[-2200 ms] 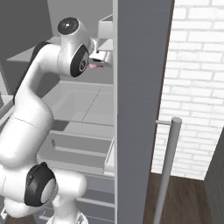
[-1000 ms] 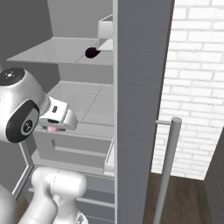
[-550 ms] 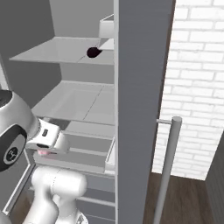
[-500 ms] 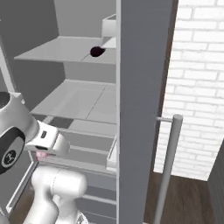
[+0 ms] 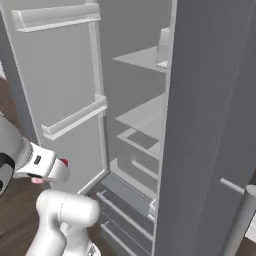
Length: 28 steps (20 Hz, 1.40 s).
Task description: Place one eggplant and one steak in each tupperware on the nearby counter, to pack two identical lunches.
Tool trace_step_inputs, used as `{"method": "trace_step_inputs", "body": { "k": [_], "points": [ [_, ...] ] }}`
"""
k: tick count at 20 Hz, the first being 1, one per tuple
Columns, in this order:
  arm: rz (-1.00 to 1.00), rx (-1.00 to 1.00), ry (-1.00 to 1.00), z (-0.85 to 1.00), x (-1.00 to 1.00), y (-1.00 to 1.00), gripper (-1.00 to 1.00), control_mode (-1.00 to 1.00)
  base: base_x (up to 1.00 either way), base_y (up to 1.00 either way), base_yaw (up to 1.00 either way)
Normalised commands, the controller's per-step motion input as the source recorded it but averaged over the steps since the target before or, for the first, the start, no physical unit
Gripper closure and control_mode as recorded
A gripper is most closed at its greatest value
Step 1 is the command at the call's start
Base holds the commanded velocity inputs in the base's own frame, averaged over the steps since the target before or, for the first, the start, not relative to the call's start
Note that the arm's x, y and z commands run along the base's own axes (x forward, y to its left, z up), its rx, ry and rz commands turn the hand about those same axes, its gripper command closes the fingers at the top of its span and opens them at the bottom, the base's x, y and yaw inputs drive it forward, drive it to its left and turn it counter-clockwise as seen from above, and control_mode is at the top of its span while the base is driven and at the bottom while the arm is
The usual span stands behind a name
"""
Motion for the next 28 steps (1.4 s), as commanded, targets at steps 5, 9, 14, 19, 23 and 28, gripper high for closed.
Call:
{"method": "trace_step_inputs", "body": {
  "k": [5,9,14,19,23,28],
  "points": [
    [0.0,0.0,0.0,0.0,0.0,0.0,1.0,1.0,0.0,0.3,0.92],
    [0.0,0.0,0.0,0.0,0.0,0.0,1.0,1.0,0.0,0.36,0.91],
    [0.0,0.0,0.0,0.0,0.0,0.0,1.0,1.0,0.0,0.41,0.88],
    [0.0,0.0,0.0,0.0,0.0,0.0,1.0,1.0,0.42,0.48,0.68],
    [0.0,0.0,0.0,0.0,0.0,0.0,1.0,1.0,1.0,0.06,0.29],
    [0.0,0.0,0.0,0.0,0.0,0.0,1.0,1.0,1.0,-0.28,0.1]
  ]
}}
